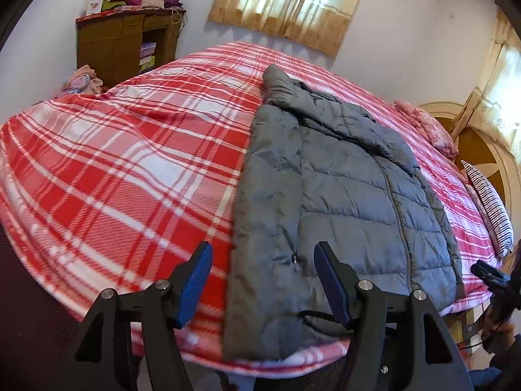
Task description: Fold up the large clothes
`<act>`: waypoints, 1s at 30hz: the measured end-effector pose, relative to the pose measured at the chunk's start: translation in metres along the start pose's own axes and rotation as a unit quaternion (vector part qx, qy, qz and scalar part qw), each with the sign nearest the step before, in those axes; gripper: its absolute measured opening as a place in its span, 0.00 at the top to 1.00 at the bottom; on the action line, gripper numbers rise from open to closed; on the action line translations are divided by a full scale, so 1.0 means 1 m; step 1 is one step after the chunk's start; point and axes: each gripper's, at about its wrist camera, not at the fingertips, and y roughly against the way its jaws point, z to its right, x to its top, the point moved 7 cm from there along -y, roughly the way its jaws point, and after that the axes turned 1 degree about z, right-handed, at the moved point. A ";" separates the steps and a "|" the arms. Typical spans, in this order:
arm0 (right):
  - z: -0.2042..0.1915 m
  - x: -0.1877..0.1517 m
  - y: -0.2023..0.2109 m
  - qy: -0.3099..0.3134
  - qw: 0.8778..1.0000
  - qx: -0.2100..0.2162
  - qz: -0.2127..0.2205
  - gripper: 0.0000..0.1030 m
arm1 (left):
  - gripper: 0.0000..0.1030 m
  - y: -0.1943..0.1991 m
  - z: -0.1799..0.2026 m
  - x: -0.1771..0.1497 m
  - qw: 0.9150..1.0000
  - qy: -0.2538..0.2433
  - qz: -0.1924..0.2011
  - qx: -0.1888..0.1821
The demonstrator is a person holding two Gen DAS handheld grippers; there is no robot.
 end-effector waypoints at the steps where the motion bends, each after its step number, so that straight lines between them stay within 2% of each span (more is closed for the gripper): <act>1: 0.001 -0.004 0.004 -0.003 1.000 0.002 0.001 0.05 | 0.37 0.014 -0.003 0.003 1.000 0.001 0.006 -0.012; 2: 0.003 -0.004 0.010 -0.007 1.000 0.004 0.007 0.05 | 0.37 0.037 -0.008 0.011 1.000 -0.008 0.021 -0.019; 3: 0.006 -0.005 0.016 -0.011 1.000 0.007 0.015 0.05 | 0.37 0.059 -0.017 0.017 0.999 -0.020 0.038 -0.010; 6: 0.014 -0.002 0.023 -0.023 0.999 0.014 0.028 0.05 | 0.37 0.125 -0.051 0.035 0.995 -0.047 0.078 0.039; 8: 0.016 -0.002 0.022 -0.033 0.999 0.027 0.028 0.05 | 0.36 0.166 -0.081 0.040 0.992 -0.045 0.092 0.072; 9: 0.017 -0.003 0.018 -0.039 0.998 0.029 0.025 0.05 | 0.34 0.178 -0.092 0.040 0.990 -0.039 0.099 0.091; 11: 0.017 -0.005 0.012 -0.053 0.998 0.036 0.019 0.05 | 0.30 0.188 -0.103 0.035 0.988 -0.023 0.111 0.104; 13: 0.015 -0.007 0.004 -0.067 0.997 0.048 0.009 0.05 | 0.29 0.176 -0.100 0.027 0.990 -0.012 0.110 0.084; 15: 0.009 -0.008 -0.001 -0.066 0.996 0.056 0.003 0.05 | 0.29 0.146 -0.080 0.017 0.995 -0.019 0.089 0.047; 19: 0.002 -0.015 -0.011 -0.049 0.998 0.047 -0.011 0.05 | 0.29 0.075 -0.031 -0.001 0.998 -0.050 0.041 -0.008; 21: 0.002 -0.023 -0.019 -0.055 0.997 0.048 -0.023 0.05 | 0.29 0.035 -0.015 -0.014 0.998 -0.052 -0.004 -0.033; 23: 0.000 -0.030 -0.024 -0.062 0.996 0.056 -0.034 0.05 | 0.29 0.003 -0.006 -0.028 0.997 -0.060 -0.039 -0.037; 26: -0.007 -0.039 -0.033 -0.065 0.994 0.071 -0.053 0.09 | 0.29 -0.030 -0.002 -0.047 0.994 -0.036 -0.092 -0.054; 28: -0.013 -0.042 -0.037 -0.041 0.996 0.060 -0.058 0.09 | 0.29 -0.040 -0.001 -0.058 0.992 -0.027 -0.108 -0.052; 30: -0.016 -0.043 -0.040 -0.030 0.996 0.056 -0.060 0.09 | 0.29 -0.042 0.001 -0.063 0.993 -0.026 -0.105 -0.047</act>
